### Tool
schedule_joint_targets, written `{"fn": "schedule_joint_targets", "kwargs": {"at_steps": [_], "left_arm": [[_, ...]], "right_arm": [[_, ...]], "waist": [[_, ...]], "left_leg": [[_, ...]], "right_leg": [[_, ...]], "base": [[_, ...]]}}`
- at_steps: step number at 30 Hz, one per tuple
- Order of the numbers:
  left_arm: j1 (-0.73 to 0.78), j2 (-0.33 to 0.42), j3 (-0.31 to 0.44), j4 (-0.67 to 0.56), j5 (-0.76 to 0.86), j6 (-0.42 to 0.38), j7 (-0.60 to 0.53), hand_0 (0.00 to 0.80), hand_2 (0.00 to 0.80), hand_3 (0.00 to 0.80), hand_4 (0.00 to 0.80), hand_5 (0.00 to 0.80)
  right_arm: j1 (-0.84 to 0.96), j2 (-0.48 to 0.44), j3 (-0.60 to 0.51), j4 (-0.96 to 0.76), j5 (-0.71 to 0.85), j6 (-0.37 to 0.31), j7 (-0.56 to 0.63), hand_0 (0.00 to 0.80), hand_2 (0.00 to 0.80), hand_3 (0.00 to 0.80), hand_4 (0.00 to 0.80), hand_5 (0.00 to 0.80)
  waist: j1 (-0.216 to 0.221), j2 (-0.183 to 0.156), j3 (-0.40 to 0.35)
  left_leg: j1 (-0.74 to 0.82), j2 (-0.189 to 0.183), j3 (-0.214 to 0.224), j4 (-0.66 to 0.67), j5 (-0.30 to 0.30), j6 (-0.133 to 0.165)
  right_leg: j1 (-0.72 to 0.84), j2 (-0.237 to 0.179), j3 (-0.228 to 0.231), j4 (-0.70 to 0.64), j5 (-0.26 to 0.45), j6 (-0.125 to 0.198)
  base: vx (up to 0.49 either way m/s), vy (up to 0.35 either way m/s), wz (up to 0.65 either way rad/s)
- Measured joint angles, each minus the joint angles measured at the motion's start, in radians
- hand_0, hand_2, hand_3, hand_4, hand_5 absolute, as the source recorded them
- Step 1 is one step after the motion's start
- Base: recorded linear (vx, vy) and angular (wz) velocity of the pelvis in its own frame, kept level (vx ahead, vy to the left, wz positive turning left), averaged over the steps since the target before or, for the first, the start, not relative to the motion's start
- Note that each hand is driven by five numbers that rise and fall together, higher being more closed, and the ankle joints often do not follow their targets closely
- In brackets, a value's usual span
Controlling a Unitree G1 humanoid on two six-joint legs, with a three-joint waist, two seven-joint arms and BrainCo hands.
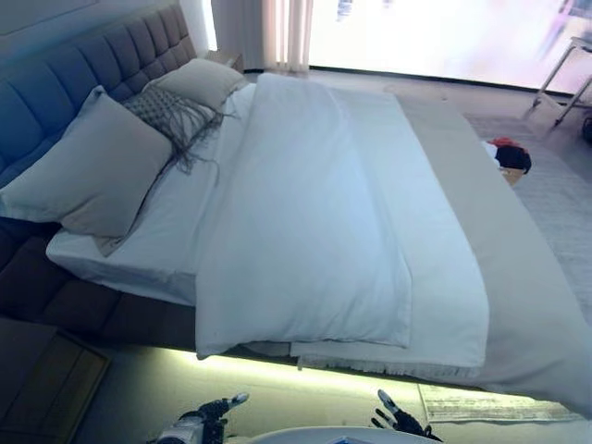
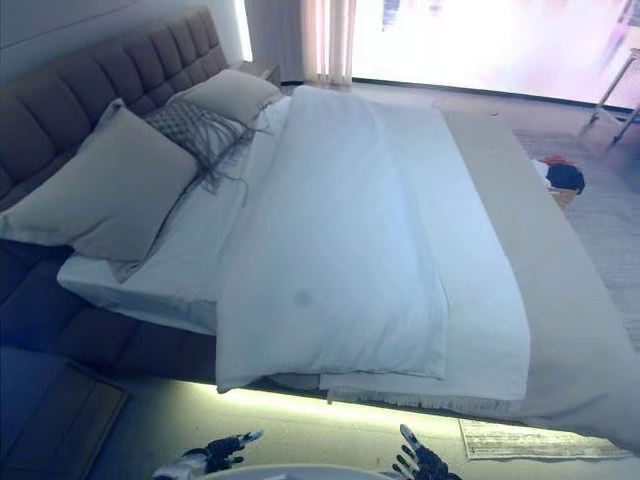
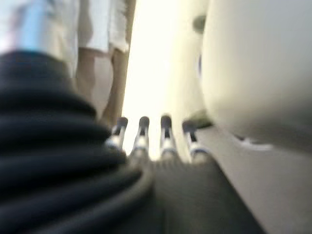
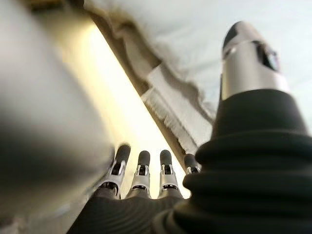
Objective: Make the bed neatly
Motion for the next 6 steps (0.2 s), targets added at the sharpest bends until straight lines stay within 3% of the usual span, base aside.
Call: {"fn": "schedule_joint_targets", "kwargs": {"at_steps": [6], "left_arm": [[-0.005, -0.022, -0.028, -0.011, 0.026, 0.013, 0.0, 0.0, 0.0, 0.0, 0.0, 0.0]], "right_arm": [[-0.033, -0.01, 0.065, -0.002, -0.125, 0.03, -0.018, 0.0, 0.0, 0.0, 0.0, 0.0]], "waist": [[0.0, 0.007, -0.006]], "left_leg": [[0.019, 0.001, 0.0, 0.0, -0.003, 0.002]], "right_leg": [[0.015, 0.001, 0.011, -0.007, 0.007, 0.0]], "base": [[0.016, 0.022, -0.06]]}}
